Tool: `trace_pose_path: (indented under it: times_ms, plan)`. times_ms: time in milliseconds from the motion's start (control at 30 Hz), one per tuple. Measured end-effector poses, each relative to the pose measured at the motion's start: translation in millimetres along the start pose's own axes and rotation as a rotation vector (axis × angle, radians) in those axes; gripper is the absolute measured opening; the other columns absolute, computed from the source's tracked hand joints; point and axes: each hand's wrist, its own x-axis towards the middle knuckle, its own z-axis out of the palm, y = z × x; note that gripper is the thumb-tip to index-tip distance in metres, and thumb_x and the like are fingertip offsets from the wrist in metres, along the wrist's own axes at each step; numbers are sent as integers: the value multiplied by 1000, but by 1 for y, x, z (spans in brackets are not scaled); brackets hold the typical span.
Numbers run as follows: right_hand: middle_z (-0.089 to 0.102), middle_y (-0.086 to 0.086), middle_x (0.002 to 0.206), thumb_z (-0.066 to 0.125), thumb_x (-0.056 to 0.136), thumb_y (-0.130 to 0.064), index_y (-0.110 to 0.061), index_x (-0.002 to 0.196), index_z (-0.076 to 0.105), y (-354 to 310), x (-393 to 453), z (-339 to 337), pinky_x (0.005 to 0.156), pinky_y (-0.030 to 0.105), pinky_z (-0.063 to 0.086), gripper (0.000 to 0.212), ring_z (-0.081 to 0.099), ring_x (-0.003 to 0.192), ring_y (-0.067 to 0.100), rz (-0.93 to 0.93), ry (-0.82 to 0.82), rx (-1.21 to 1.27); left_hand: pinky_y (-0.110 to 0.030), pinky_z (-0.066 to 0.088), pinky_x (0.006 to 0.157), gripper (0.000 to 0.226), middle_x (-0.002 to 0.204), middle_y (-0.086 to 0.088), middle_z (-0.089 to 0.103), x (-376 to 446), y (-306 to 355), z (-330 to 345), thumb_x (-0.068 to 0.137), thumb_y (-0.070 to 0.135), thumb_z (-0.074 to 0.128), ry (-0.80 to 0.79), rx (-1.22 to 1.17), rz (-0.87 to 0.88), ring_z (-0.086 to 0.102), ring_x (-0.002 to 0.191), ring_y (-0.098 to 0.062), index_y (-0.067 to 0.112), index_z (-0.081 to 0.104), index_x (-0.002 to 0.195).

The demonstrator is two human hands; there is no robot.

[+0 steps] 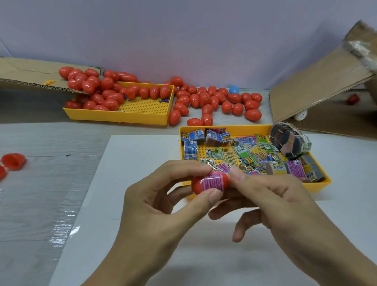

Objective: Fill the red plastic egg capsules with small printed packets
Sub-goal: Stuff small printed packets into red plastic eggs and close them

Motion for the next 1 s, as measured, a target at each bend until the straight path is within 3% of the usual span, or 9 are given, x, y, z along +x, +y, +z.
trace_pose_path:
  times_ms: [200,333,467,533,600,700,767,900,1000]
  plan:
    - [75,9,78,62,80,-41,-14,81,81,0,0,0,40,26,49,33,74,74,24,0,29,-12,-28,58,81,28,102,-5,72,-3,-3,1,73,17,79,2,28,37,69,102,-29,19,75,100]
    - [74,12,78,68,82,-38,-12,86,79,1,0,-2,39,25,48,29,73,68,25,6,9,40,-28,57,85,53,107,-6,72,-3,-3,2,69,15,81,11,28,46,68,107,-28,28,67,118]
    - [77,10,84,74,78,-24,-18,100,78,5,-1,-3,46,26,53,22,73,69,21,-140,65,22,-28,56,88,73,121,-2,66,-4,-2,3,67,20,84,-25,23,-12,67,112,-26,36,54,132]
    - [77,3,91,76,75,-20,-24,106,76,9,-2,-3,52,25,55,31,73,75,18,-224,107,-50,-30,58,82,60,115,-4,68,-2,0,3,67,35,83,-2,-27,-126,70,102,-25,34,61,124]
    - [77,-4,97,77,74,-19,-29,109,74,10,-2,-3,59,23,56,37,73,85,16,-281,140,-159,-36,59,72,44,96,-12,71,0,3,3,71,51,75,-6,-53,-224,71,83,-25,26,72,107]
    - [76,-5,101,76,75,-16,-30,112,72,9,-3,-3,68,22,56,40,72,94,18,-318,107,-209,-31,58,63,32,82,-13,73,2,4,3,74,42,71,20,-94,-255,70,69,-22,18,77,95]
    - [75,-4,101,77,76,-19,-30,112,72,6,-3,-3,68,22,56,38,72,92,15,-314,90,-161,-30,59,65,28,87,-12,76,2,5,3,74,35,73,25,-89,-221,73,74,-23,20,77,97]
    - [76,-1,93,82,73,-37,-29,103,76,1,-2,-1,54,24,56,32,70,67,13,-276,108,-57,-26,60,69,29,95,-6,77,2,6,1,73,30,76,18,-35,-160,74,85,-22,27,78,102]
    - [77,-2,89,81,72,-28,-29,99,78,2,-3,3,55,23,56,27,72,73,16,-353,145,-133,-26,59,75,38,101,-4,77,1,4,0,69,30,80,3,-20,-160,74,92,-24,31,76,107]
